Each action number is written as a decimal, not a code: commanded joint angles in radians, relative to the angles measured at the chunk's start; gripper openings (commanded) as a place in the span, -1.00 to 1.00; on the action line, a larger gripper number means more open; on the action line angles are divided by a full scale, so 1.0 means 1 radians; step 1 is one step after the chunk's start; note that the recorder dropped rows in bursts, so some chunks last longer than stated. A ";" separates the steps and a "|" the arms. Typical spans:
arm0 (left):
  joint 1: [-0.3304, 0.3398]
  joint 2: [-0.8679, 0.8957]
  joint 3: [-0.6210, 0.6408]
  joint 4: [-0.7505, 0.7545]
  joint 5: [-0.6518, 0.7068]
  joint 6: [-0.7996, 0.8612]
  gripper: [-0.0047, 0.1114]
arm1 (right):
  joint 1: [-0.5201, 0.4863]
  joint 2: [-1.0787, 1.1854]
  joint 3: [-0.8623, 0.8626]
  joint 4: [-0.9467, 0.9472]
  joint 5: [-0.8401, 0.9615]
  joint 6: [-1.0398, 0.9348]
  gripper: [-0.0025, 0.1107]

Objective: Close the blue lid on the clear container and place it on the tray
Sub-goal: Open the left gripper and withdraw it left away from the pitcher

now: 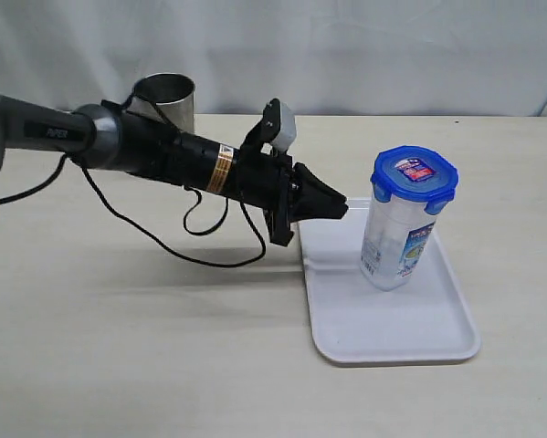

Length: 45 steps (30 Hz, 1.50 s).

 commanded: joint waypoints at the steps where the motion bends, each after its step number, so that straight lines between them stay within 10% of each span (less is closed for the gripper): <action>1: 0.016 -0.093 0.009 0.157 0.039 -0.252 -0.92 | -0.004 -0.003 0.003 -0.008 0.006 0.004 -0.88; 18: 0.013 -0.628 0.400 0.157 0.702 -0.530 -0.92 | -0.004 -0.278 0.181 0.002 -0.144 -0.006 -0.88; 29: 0.013 -1.010 0.668 0.157 0.838 -0.530 -0.92 | -0.004 -0.399 0.193 0.003 -0.138 -0.004 -0.88; 45: 0.013 -1.373 0.791 0.157 0.411 -0.534 -0.92 | -0.004 -0.457 0.193 0.003 -0.134 -0.004 -0.88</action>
